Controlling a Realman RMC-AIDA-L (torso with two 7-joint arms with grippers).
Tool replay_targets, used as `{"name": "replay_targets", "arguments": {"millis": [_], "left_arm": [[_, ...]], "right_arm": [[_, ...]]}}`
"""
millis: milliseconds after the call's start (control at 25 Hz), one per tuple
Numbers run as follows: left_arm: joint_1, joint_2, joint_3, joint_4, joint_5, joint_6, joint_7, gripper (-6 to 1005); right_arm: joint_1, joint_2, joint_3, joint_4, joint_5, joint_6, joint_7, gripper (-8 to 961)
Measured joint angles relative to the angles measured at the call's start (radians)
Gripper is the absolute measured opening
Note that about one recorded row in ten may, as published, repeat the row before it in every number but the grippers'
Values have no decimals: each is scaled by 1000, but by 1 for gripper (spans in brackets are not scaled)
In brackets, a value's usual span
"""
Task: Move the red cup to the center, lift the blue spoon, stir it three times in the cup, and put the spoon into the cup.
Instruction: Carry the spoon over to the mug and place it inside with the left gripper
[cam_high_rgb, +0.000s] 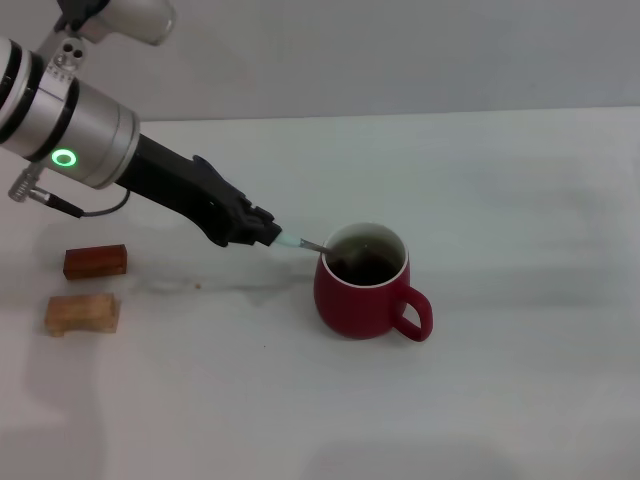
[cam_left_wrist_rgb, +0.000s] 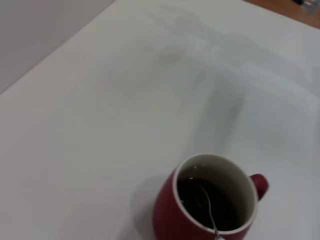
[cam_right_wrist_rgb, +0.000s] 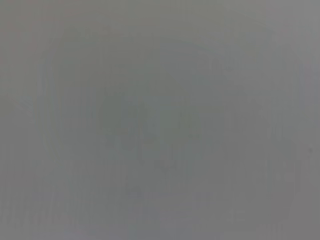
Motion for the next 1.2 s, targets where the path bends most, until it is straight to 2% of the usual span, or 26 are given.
{"name": "replay_targets", "arguments": {"millis": [600,800,1040,1200], "left_arm": [[-10,-5,-3,-5,-48,-32,32,131],[-11,1,-3,-6,-44,-52,32,131],[5,4,-16,3,-48,-22,33,131],[9,-1,-23,3,-61,20,51,131]], "right_arm": [[2,2,0,1,0,3,-1,506],[-3,2,1,3,0,3,-1,506],[-3,3,2,3,0,3,-1,505],[4,3,2,4,0,3,-2,505]]}}
